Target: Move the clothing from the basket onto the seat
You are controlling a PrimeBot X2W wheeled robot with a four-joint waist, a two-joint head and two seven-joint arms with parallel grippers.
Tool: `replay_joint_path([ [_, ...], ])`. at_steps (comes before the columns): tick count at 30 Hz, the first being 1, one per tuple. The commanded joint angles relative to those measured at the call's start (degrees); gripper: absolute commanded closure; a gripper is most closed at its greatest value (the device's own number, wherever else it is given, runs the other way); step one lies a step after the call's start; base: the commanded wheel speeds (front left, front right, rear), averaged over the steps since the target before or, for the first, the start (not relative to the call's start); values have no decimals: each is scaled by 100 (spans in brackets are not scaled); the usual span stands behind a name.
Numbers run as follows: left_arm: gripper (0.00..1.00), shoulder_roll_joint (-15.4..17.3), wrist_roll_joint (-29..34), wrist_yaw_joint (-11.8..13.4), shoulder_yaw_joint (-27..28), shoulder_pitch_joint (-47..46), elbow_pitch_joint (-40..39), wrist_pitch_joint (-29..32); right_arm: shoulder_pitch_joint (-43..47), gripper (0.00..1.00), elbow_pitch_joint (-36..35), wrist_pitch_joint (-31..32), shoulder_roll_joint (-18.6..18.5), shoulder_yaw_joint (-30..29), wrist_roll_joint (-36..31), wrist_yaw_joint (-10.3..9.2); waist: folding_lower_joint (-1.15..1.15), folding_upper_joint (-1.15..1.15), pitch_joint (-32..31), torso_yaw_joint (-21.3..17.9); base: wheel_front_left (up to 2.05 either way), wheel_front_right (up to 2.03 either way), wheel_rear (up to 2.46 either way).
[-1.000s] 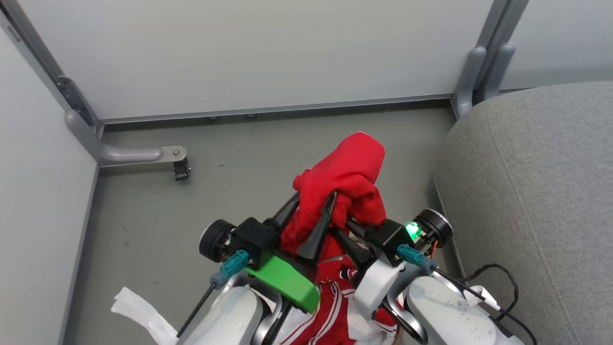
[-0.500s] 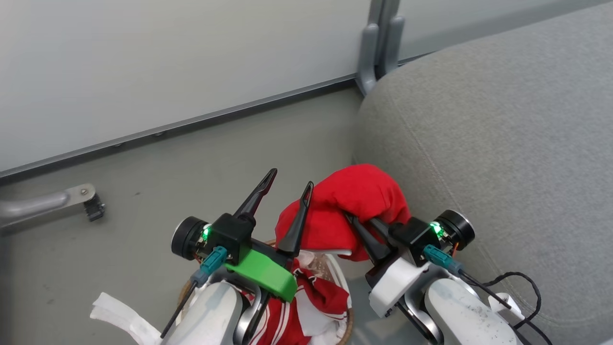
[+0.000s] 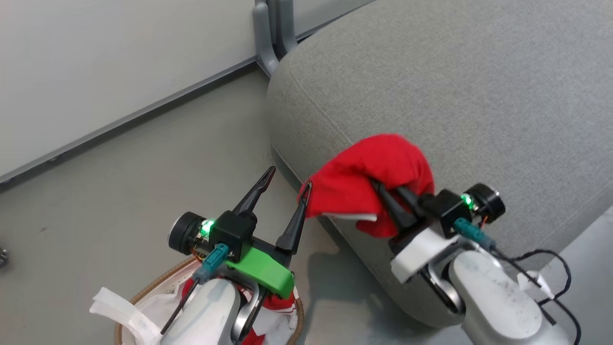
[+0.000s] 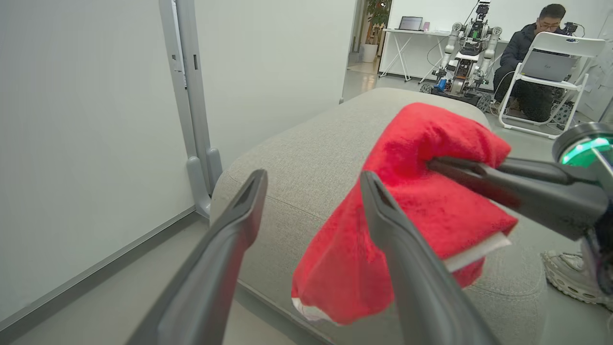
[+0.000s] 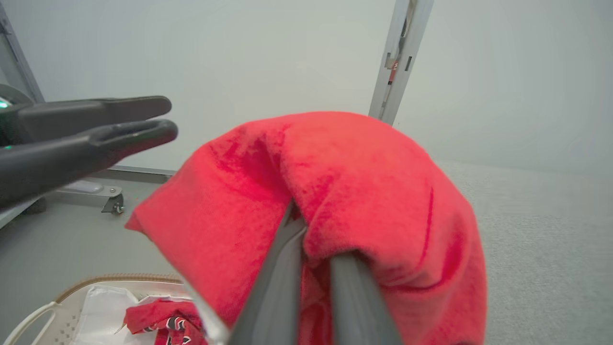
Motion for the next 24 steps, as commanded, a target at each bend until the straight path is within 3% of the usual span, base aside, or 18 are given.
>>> replay_joint_path([
  [1,0,112,64,-13,9,-149,-7,1,-269,100,-95,-15,-46,-123,-66,-8,0,0,486,-191,0,0,0],
  [14,0,412,261,-14,-234,-864,63,2,-2232,100,118,-15,-890,-1561,-394,-8,0,0,2011,454,0,0,0],
  [17,0,448,293,-14,-340,-1107,41,1,-2667,100,339,-15,-1107,-1863,-498,-8,0,0,2443,689,0,0,0],
  [24,0,422,325,-14,-389,-1483,-70,2,-3181,100,1199,-15,-1214,-2828,-777,-8,0,0,3025,1140,0,0,0],
])
